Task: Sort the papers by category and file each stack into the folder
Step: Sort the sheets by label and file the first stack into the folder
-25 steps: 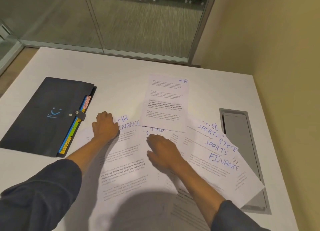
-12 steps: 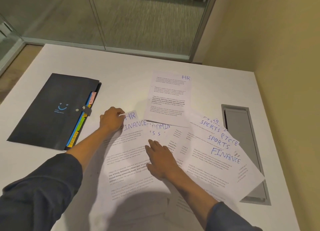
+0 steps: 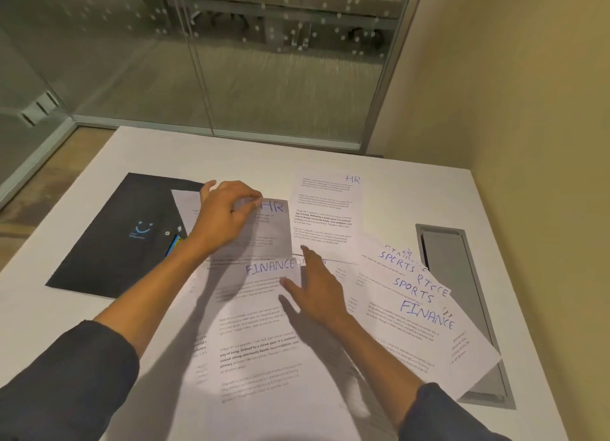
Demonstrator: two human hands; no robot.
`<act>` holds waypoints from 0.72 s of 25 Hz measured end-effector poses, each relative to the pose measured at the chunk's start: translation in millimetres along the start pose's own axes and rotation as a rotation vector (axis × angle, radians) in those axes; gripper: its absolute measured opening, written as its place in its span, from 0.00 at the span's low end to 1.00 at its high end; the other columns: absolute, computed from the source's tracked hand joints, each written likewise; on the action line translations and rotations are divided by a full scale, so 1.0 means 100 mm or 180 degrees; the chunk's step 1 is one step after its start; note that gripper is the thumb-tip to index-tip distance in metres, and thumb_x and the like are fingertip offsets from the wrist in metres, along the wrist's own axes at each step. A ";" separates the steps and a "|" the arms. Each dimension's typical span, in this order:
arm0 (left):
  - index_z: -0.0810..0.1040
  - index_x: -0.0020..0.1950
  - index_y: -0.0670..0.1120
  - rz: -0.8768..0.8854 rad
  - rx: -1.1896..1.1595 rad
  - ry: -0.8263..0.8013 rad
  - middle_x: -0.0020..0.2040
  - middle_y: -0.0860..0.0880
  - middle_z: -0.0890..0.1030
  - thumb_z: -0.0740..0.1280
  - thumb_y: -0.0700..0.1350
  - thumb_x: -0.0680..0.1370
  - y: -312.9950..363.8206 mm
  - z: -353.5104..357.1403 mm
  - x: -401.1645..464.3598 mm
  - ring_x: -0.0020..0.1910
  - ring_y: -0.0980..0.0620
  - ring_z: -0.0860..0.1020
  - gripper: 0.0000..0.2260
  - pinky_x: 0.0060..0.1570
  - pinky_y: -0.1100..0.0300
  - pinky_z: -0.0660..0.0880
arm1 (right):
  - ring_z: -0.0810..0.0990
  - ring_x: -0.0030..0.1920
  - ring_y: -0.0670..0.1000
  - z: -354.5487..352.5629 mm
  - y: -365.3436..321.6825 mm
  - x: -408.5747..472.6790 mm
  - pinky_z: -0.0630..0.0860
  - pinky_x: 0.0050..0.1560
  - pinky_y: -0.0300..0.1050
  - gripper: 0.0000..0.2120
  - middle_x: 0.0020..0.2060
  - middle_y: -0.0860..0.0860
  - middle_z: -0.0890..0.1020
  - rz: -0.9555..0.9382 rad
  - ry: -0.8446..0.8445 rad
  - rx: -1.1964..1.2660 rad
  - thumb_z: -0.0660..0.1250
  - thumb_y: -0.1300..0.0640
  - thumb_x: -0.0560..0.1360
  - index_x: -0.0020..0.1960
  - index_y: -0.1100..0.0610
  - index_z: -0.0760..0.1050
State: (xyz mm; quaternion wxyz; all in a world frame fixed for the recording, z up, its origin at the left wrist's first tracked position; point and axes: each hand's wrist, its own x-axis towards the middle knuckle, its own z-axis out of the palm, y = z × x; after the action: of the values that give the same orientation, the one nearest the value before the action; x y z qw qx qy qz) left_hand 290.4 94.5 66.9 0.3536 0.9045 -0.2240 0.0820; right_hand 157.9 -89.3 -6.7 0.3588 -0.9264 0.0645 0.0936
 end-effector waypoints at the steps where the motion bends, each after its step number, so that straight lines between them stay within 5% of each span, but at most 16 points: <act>1: 0.83 0.52 0.49 0.0097 -0.0042 -0.0049 0.51 0.56 0.79 0.61 0.53 0.77 0.11 -0.09 0.02 0.55 0.57 0.72 0.14 0.69 0.46 0.52 | 0.65 0.73 0.51 -0.06 -0.07 0.05 0.68 0.69 0.55 0.38 0.77 0.48 0.61 0.0098 0.0193 0.0321 0.64 0.38 0.77 0.79 0.51 0.53; 4: 0.83 0.52 0.48 0.0298 -0.0220 -0.0176 0.51 0.57 0.78 0.63 0.54 0.75 0.46 -0.36 0.11 0.56 0.59 0.72 0.14 0.70 0.49 0.50 | 0.73 0.67 0.50 -0.26 -0.23 0.21 0.75 0.62 0.51 0.30 0.69 0.49 0.74 -0.0014 0.0626 0.1265 0.68 0.45 0.77 0.75 0.53 0.65; 6: 0.83 0.51 0.48 0.0489 -0.0251 -0.0194 0.51 0.57 0.79 0.64 0.54 0.75 0.68 -0.50 0.18 0.56 0.61 0.73 0.13 0.71 0.48 0.50 | 0.82 0.48 0.47 -0.41 -0.31 0.26 0.77 0.44 0.41 0.14 0.50 0.47 0.83 -0.0184 0.0809 0.1616 0.69 0.52 0.78 0.61 0.57 0.78; 8: 0.81 0.55 0.50 0.0714 -0.0115 0.0026 0.55 0.56 0.80 0.64 0.54 0.76 0.81 -0.61 0.27 0.60 0.59 0.73 0.13 0.72 0.45 0.49 | 0.80 0.36 0.47 -0.55 -0.36 0.26 0.72 0.33 0.40 0.08 0.36 0.46 0.82 -0.0260 0.1103 0.1604 0.69 0.54 0.77 0.46 0.58 0.81; 11: 0.71 0.68 0.52 0.0503 0.0311 0.0944 0.66 0.53 0.73 0.70 0.55 0.73 0.70 -0.72 0.40 0.69 0.53 0.68 0.25 0.71 0.41 0.53 | 0.84 0.40 0.50 -0.76 -0.38 0.26 0.78 0.38 0.44 0.08 0.40 0.52 0.85 -0.0189 0.1284 0.2152 0.71 0.56 0.77 0.48 0.61 0.83; 13: 0.65 0.72 0.50 -0.0386 0.0193 0.1338 0.70 0.50 0.70 0.75 0.56 0.70 0.55 -0.67 0.38 0.70 0.51 0.67 0.35 0.70 0.43 0.58 | 0.85 0.41 0.46 -0.90 -0.32 0.24 0.79 0.40 0.40 0.08 0.43 0.52 0.86 -0.0059 0.1347 0.2559 0.71 0.59 0.76 0.52 0.63 0.82; 15: 0.67 0.71 0.46 -0.1499 -0.0829 0.0697 0.67 0.47 0.74 0.77 0.53 0.68 0.40 -0.47 0.26 0.66 0.48 0.72 0.35 0.65 0.49 0.67 | 0.84 0.39 0.41 -1.01 -0.22 0.24 0.77 0.38 0.33 0.08 0.43 0.49 0.85 0.0150 0.1306 0.2853 0.70 0.62 0.76 0.55 0.62 0.81; 18: 0.78 0.62 0.42 -0.2226 -0.2475 -0.0946 0.59 0.41 0.81 0.72 0.44 0.73 0.21 -0.04 -0.07 0.54 0.46 0.82 0.18 0.54 0.54 0.76 | 0.85 0.41 0.43 -1.09 -0.04 0.30 0.79 0.39 0.34 0.10 0.47 0.50 0.85 0.0500 0.1206 0.2990 0.71 0.63 0.76 0.57 0.60 0.81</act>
State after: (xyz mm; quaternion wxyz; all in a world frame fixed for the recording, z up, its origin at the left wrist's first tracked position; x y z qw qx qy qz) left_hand 274.1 85.9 80.4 0.6329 0.7294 0.0289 -0.2582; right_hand 201.8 -161.6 67.9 0.7104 -0.6583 0.2328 -0.0883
